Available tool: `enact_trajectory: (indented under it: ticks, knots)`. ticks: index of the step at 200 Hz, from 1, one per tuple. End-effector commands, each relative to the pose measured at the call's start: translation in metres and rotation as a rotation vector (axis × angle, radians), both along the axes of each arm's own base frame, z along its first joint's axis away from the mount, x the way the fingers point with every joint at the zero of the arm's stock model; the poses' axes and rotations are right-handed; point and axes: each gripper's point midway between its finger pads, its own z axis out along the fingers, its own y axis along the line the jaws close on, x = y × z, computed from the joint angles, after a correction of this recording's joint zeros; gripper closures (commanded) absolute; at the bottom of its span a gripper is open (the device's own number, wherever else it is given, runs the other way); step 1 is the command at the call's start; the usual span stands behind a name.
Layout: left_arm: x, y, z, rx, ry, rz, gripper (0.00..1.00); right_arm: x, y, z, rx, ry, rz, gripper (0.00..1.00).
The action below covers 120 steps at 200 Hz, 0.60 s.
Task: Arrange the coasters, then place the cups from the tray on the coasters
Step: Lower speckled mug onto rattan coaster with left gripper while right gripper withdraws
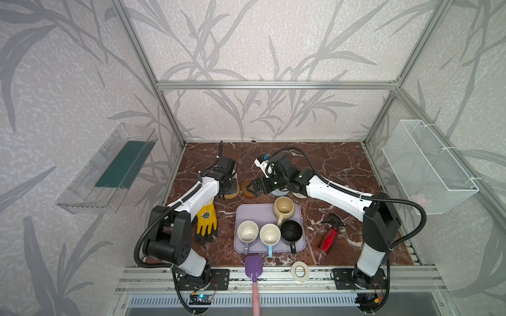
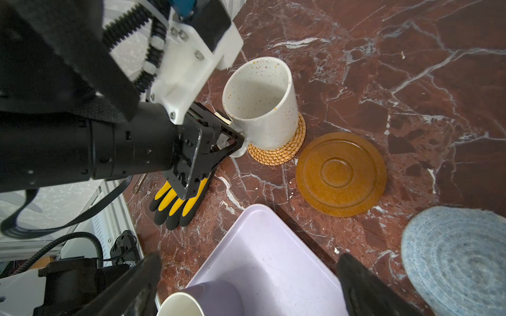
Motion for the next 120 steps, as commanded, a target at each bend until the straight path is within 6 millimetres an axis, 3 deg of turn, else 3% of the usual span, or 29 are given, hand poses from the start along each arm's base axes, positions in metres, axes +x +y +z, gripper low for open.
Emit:
enact_trajectory:
  ticks: [1,64,120]
  knots:
    - [0.018,0.003,0.012,0.011,-0.086,0.01,1.0,-0.003,0.007,0.005,0.013,0.008,0.021,0.0]
    - [0.009,0.008,0.001,0.027,-0.048,0.026,1.0,-0.005,0.01,0.003,0.02,0.031,0.033,0.01]
    - [-0.003,-0.003,-0.005,-0.049,0.008,0.013,1.0,-0.005,0.008,0.004,0.01,0.021,0.03,0.01]
